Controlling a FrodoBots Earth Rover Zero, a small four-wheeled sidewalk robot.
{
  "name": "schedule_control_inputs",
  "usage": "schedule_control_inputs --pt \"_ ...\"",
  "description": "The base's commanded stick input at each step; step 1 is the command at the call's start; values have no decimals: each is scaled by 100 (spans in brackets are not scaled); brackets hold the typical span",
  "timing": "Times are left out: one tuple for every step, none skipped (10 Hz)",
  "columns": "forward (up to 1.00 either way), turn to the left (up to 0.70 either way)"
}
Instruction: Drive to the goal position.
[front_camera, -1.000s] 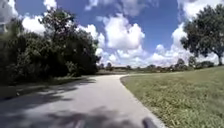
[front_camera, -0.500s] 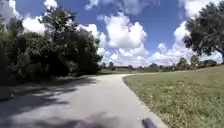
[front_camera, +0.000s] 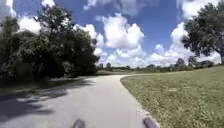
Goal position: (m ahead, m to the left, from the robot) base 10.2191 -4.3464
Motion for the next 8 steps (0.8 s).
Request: schedule_control_inputs --pt "70 0" --pt "70 0" --pt "70 0" --pt "70 35" --pt "70 35" --pt "70 35" --pt "70 35" --pt "70 35"
